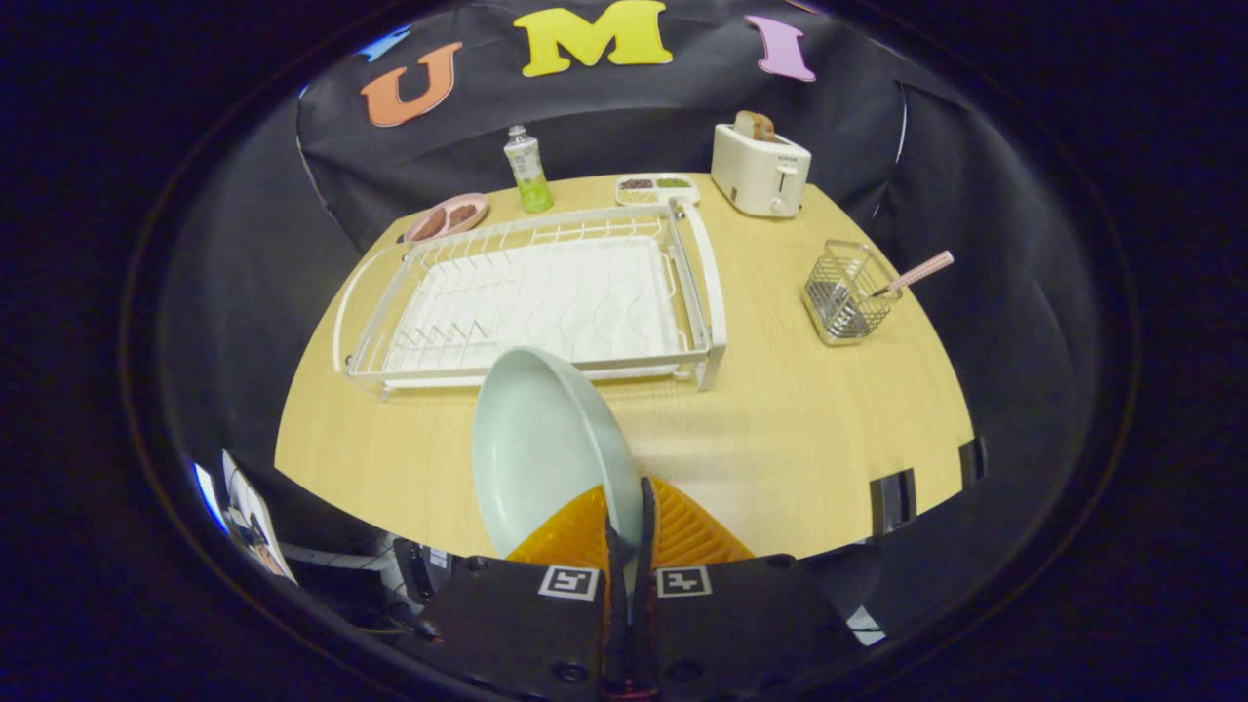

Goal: Take the plate from the dish rack, then take the spoon from the basket and place it into the plate.

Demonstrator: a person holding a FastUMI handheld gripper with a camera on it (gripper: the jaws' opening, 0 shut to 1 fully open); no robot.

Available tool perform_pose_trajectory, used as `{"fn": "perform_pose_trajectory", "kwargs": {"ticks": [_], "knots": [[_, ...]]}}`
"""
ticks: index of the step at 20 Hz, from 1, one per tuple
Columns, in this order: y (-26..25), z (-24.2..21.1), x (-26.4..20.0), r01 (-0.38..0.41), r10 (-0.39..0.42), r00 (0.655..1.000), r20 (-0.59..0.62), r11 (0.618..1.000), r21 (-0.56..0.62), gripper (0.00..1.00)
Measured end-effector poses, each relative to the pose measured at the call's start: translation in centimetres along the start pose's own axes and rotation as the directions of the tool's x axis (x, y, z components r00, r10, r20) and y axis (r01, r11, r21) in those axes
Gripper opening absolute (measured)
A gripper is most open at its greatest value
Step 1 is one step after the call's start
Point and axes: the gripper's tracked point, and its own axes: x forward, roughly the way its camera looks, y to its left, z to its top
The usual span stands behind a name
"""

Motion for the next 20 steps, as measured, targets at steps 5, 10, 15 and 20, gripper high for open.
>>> {"fn": "perform_pose_trajectory", "kwargs": {"ticks": [5, 10, 15, 20], "knots": [[-1.0, 0.1, 2.2, -0.106, 0.104, 0.994, 0.042, 0.992, 0.061, 0.08], [-2.8, -1.3, 4.3, -0.133, 0.132, 0.991, 0.018, 0.988, 0.084, 0.16], [-3.9, -2.0, 6.4, -0.144, 0.147, 0.989, -0.021, 0.986, 0.088, 0.25], [-5.9, -1.6, 6.2, -0.111, 0.111, 0.994, 0.01, 0.99, 0.087, 0.25]]}}
